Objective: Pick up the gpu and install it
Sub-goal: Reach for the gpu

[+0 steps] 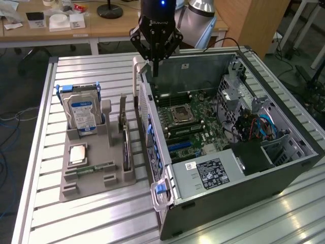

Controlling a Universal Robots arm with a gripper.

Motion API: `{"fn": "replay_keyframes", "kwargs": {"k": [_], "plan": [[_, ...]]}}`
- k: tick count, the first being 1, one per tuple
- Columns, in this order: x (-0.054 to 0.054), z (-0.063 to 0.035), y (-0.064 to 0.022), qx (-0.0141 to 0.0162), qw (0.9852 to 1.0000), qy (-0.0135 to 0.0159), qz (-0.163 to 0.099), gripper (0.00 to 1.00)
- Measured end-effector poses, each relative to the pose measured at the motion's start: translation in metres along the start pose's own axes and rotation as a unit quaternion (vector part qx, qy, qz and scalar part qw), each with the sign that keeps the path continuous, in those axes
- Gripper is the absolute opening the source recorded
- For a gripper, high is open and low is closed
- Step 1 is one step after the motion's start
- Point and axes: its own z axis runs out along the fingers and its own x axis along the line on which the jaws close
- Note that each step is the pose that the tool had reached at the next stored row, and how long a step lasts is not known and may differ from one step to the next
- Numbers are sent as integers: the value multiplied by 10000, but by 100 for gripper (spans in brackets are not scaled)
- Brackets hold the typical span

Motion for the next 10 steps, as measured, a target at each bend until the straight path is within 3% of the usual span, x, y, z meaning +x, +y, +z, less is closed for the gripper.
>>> {"fn": "replay_keyframes", "kwargs": {"k": [10], "plan": [[322, -5, -24, 1, 10000, 0, 0, 11]]}}
